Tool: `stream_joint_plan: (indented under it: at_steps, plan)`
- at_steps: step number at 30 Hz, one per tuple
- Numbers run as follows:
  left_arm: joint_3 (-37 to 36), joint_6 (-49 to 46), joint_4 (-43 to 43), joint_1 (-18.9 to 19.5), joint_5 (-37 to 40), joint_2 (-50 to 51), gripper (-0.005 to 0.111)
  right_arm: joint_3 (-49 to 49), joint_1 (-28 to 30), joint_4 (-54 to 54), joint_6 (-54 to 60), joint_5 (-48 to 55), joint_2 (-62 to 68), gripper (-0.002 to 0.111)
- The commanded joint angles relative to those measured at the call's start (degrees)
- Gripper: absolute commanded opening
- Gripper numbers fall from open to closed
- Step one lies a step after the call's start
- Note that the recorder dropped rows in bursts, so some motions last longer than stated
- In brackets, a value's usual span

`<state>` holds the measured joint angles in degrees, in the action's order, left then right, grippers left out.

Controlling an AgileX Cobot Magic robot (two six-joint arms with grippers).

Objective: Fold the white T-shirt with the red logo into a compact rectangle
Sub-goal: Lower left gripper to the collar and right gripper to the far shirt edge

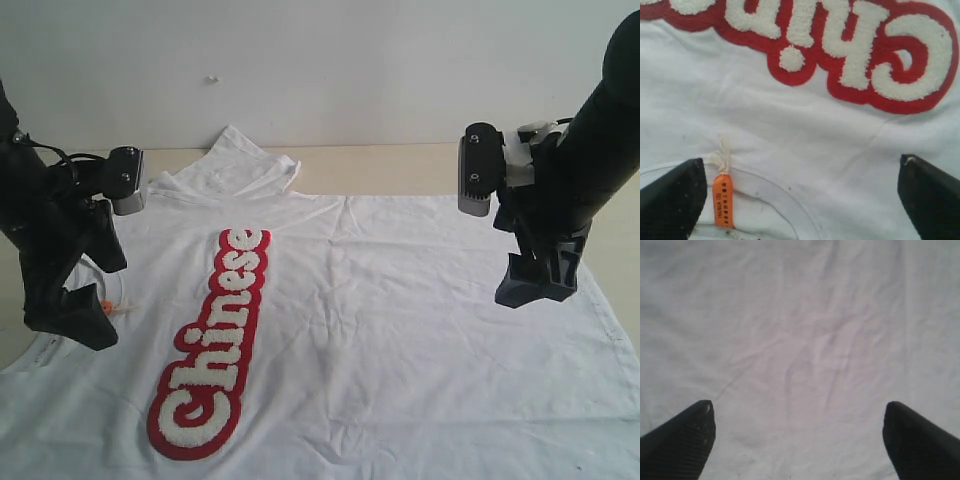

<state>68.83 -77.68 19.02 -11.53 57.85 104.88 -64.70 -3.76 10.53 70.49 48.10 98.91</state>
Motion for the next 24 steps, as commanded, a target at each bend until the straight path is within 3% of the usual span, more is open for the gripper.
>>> stream_joint_plan:
  at_steps: [1, 6, 10, 14, 18, 24]
  plan:
    - [-0.1, 0.1, 0.2, 0.0, -1.0, -0.2, 0.105, -0.3, -0.2, -0.2, -0.1, -0.4, -0.2, 0.088]
    - [-0.1, 0.1, 0.2, 0.0, -1.0, -0.2, 0.105, -0.3, -0.2, 0.7, -1.2, -1.1, -0.1, 0.088]
    - [-0.1, 0.1, 0.3, 0.0, -0.6, -0.2, 0.105, -0.3, -0.2, 0.3, -10.3, -1.5, -0.2, 0.093]
    - [-0.1, 0.1, 0.3, 0.0, -0.6, -0.2, 0.105, -0.3, -0.2, -4.1, -8.4, -1.7, -0.2, 0.102]
    - [-0.1, 0.1, -1.1, 0.0, -1.6, -0.2, 0.105, -0.3, -0.2, -8.5, -0.6, -5.7, -0.2, 0.102]
    - [-0.1, 0.1, -15.3, 0.0, -1.3, 0.6, 0.105, -0.3, -0.2, -11.4, -0.3, -4.4, -0.3, 0.102]
